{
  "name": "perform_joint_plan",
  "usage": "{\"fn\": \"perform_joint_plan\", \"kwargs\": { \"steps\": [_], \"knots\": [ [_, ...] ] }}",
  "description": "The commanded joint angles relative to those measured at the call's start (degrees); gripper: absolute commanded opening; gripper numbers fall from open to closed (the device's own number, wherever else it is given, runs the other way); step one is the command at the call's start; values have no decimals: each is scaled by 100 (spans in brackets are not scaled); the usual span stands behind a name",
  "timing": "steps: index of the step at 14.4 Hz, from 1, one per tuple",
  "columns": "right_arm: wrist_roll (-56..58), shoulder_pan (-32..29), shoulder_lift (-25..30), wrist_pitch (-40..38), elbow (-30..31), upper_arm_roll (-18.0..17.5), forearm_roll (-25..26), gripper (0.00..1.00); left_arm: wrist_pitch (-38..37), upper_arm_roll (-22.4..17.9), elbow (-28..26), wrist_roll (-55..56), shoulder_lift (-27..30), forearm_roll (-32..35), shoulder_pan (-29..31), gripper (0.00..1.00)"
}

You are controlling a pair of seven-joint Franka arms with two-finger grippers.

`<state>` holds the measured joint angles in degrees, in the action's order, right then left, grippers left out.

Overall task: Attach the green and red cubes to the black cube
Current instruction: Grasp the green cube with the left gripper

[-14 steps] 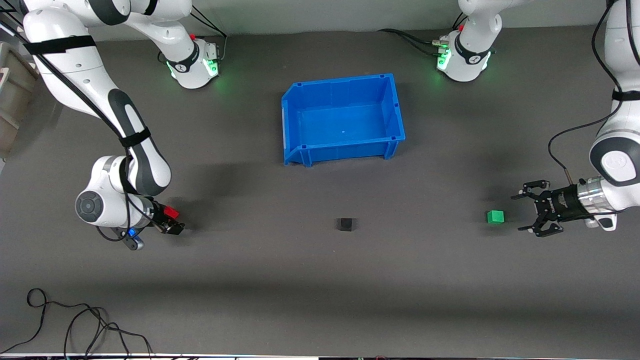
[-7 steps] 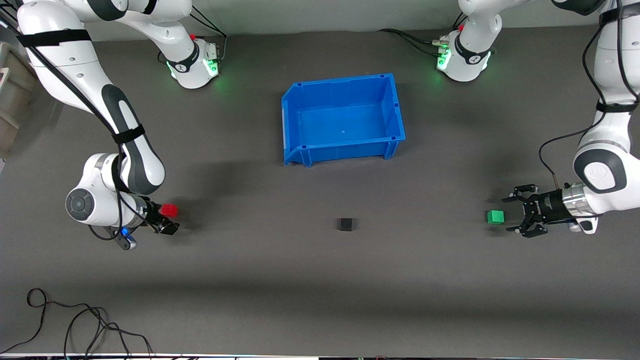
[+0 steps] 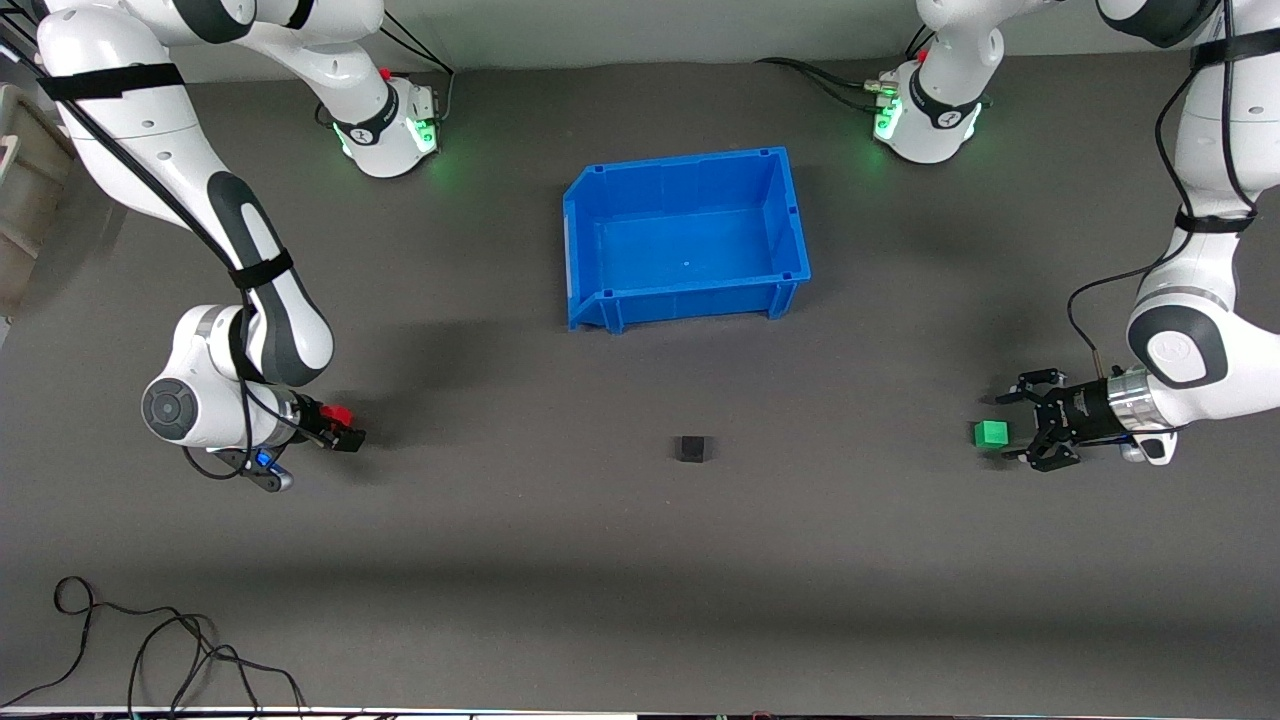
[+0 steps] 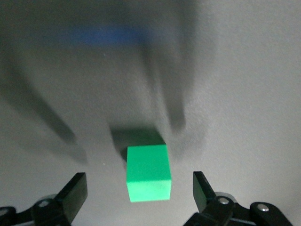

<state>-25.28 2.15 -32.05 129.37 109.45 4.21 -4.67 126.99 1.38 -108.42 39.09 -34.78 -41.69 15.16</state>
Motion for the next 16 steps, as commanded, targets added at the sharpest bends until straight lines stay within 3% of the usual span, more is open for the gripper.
{"fn": "perform_joint_plan", "kwargs": {
  "steps": [1, 2, 3, 5, 7, 10, 11, 14, 16],
  "knots": [
    [541, 4, -20, -17, 15, 150, 28, 99, 168, -24, -206, -226, 68, -182, -48, 82],
    [541, 4, -20, -17, 15, 159, 28, 99, 151, -24, -197, -227, 77, -182, -48, 55],
    [533, 13, -20, -17, 15, 159, 28, 99, 133, -24, -197, -227, 94, -182, -48, 41],
    [541, 4, -38, -17, 15, 159, 28, 99, 107, -24, -197, -201, 129, -191, -48, 26],
    [533, 4, -47, -17, 15, 159, 28, 92, 81, -24, -171, -130, 147, -191, -74, 23],
    [533, 4, -47, -9, -3, 159, 19, 56, -164, -33, 100, 299, 208, -156, -127, 22],
    [524, 4, -47, -8, -12, 159, 19, 49, -296, -33, 241, 431, 209, -129, -162, 22],
    [462, 4, -82, 0, -29, 159, 19, 46, -648, -33, 750, 1107, 182, -50, -241, 22],
    [454, 4, -82, 0, -38, 159, 1, 29, -640, -33, 936, 1617, 165, -50, -521, 22]
  ]
}}
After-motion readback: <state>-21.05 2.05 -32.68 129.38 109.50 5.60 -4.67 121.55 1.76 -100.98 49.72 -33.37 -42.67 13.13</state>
